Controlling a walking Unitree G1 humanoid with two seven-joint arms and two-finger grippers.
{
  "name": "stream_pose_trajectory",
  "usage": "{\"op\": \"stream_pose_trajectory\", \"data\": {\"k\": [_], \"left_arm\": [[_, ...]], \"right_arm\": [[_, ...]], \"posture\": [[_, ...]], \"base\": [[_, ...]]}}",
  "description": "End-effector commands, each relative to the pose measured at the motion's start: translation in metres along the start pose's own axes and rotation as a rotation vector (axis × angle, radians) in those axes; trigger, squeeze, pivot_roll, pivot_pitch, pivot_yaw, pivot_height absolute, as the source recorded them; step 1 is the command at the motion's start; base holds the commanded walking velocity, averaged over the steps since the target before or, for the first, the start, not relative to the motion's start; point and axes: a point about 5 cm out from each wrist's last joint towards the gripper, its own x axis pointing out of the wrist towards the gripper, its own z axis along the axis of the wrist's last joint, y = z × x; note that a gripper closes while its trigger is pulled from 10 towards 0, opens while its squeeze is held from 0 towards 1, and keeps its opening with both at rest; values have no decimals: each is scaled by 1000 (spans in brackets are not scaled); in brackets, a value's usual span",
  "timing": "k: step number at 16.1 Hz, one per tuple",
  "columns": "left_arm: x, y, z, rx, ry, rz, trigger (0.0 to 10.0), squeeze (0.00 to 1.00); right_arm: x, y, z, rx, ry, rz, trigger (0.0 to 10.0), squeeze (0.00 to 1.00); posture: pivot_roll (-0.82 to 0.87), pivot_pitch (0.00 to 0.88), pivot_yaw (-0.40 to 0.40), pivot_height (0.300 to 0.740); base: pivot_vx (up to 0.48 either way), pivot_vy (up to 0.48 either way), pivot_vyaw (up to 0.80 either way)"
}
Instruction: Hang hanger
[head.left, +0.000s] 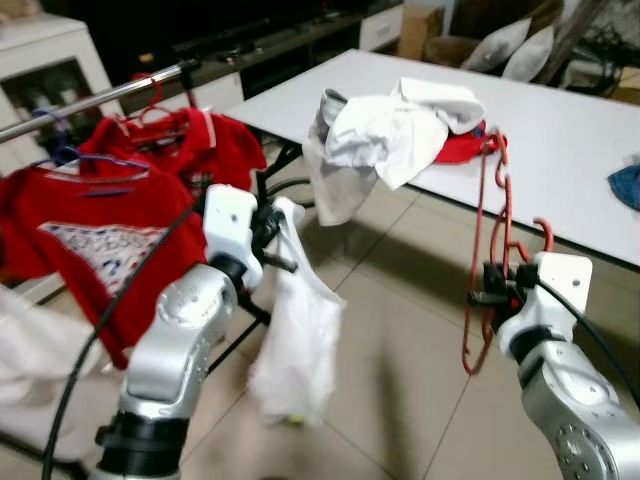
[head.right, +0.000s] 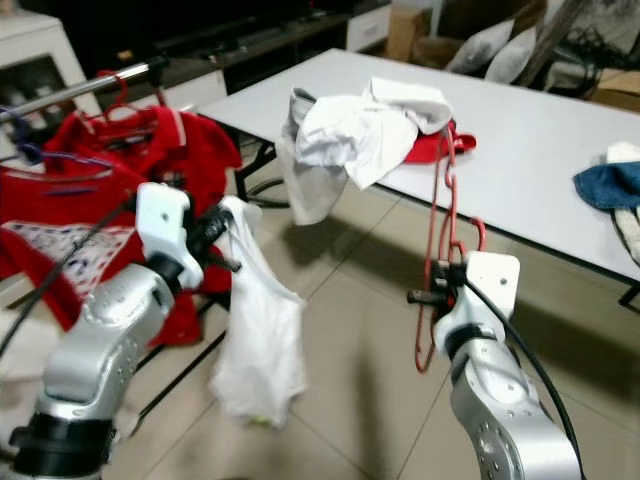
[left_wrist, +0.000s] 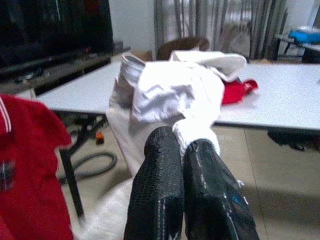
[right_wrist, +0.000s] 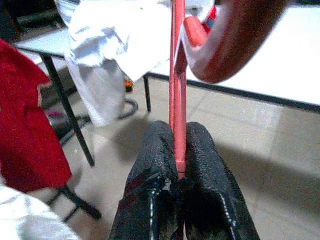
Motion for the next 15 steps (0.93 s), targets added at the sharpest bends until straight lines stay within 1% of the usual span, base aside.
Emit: {"op": "stream_pose_trajectory", "data": {"k": [1,7,10,11,12,13,14,15], "left_arm": [[2,1,1,-2,-2,-3,10000,0],[7,-1,5,-5,-19,-31,10000,0],[13,-3,11,-11,-46,-44,10000,0],[21,0,17,5,-63,-23,10000,0],[24,2,19,11,-67,-13,10000,0],[30,7,23,19,-79,12,10000,0],[39,14,33,26,-104,39,10000,0],[44,16,39,27,-120,38,10000,0]], "right_arm": [[-3,-2,-1,-12,-1,-9,10000,0],[-3,-3,0,0,-16,-18,10000,0],[-3,-3,2,3,-32,-11,10000,0],[-3,2,4,8,-42,34,10000,0],[-3,4,5,8,-45,49,10000,0],[-3,9,6,9,-49,79,10000,0],[-2,12,6,7,-54,98,10000,0],[-2,13,6,7,-56,100,10000,0]], "posture": [[9,0,27,740],[5,0,33,740],[5,0,33,740],[7,0,29,740],[7,0,29,740],[9,0,31,740],[12,0,32,740],[10,0,37,740]], "base": [[375,0,-800],[371,0,-800],[371,0,0],[368,0,0],[368,0,0],[368,0,0],[364,0,0],[364,0,0]]}}
